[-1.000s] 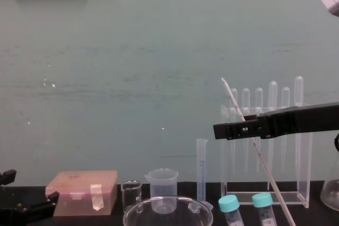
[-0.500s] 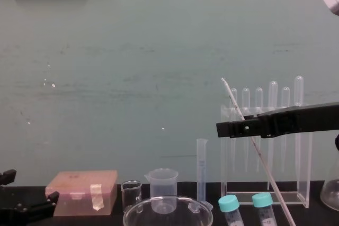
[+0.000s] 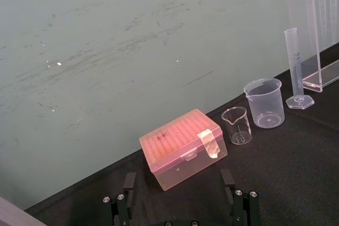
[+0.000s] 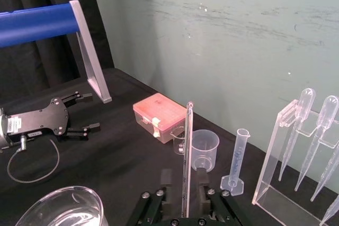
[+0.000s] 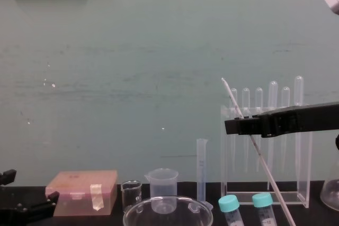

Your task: Hold the thermometer with one hand and immerse one end into the beaker, then reinsert it into the test tube rack.

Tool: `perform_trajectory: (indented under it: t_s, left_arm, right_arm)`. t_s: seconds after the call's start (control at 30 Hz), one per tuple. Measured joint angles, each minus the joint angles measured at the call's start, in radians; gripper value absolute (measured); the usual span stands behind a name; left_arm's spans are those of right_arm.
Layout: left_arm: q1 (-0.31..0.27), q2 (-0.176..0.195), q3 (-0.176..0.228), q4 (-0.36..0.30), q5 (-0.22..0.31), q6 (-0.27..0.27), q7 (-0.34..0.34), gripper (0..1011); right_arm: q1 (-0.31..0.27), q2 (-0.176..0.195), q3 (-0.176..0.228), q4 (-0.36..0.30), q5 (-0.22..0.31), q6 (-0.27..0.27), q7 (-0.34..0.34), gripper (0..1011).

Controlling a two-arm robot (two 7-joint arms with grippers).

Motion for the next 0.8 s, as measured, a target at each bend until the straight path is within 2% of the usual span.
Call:
perform_trajectory:
  t_s: [0.3, 0.5, 0.8]
  left_arm:
    - [0.0, 0.0, 0.0, 0.0, 0.0, 0.0, 0.0, 1008]
    - [0.0, 0.0, 0.0, 0.0, 0.0, 0.0, 0.0, 1008]
    - [0.0, 0.0, 0.0, 0.0, 0.0, 0.0, 0.0, 1008]
  right_arm:
    - [-0.001, 0.0, 0.0, 0.0, 0.001, 0.0, 0.0, 59]
    - [-0.006, -0.002, 0.004, -0.001, 0.004, -0.002, 0.001, 56]
    - [-0.053, -0.012, 0.042, -0.022, 0.026, -0.071, -0.013, 56]
